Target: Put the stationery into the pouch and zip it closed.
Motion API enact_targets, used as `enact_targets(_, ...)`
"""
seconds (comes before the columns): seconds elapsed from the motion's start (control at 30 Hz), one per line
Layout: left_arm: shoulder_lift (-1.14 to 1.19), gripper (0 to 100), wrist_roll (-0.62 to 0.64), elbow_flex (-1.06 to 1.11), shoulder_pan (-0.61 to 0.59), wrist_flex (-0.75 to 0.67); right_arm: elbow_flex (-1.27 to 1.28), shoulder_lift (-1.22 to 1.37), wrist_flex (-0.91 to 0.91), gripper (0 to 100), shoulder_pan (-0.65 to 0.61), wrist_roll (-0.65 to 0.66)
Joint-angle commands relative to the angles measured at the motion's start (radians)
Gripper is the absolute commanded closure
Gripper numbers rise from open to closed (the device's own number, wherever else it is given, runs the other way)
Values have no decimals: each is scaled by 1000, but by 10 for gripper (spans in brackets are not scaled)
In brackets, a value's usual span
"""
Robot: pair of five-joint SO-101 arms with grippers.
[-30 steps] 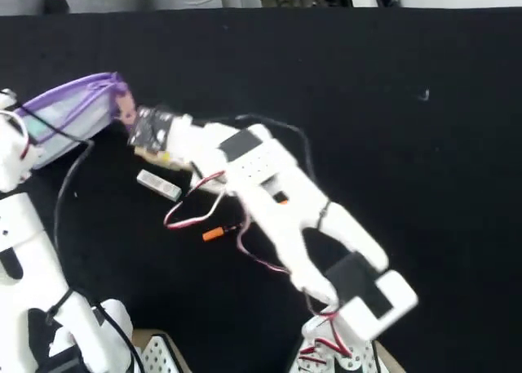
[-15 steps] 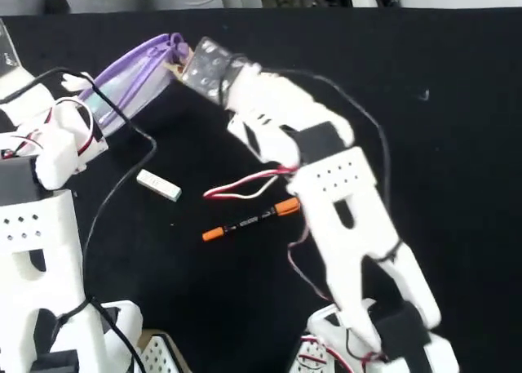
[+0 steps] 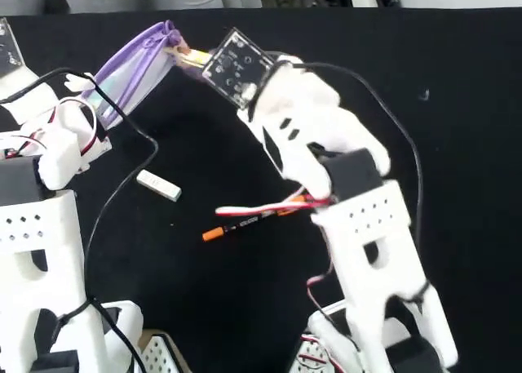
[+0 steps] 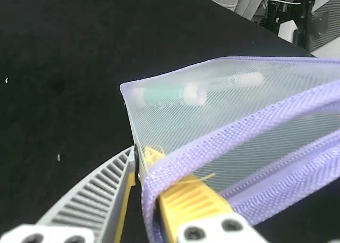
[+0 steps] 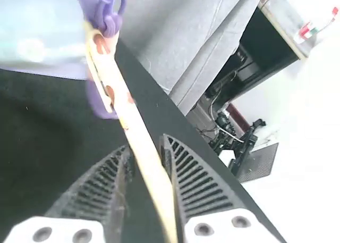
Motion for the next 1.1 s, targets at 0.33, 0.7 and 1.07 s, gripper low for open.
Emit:
enact_targets(0.33,-5,971,6,31,10,-71,-53,-257,295,987,-21,164)
enact_targets(0.7,-6,971,6,36,13,-68,88,-323,-210,987,-126,-175)
enact_targets(1.07,-8,971,5,56,117,-75,479,-325,-858,988,-167,-437)
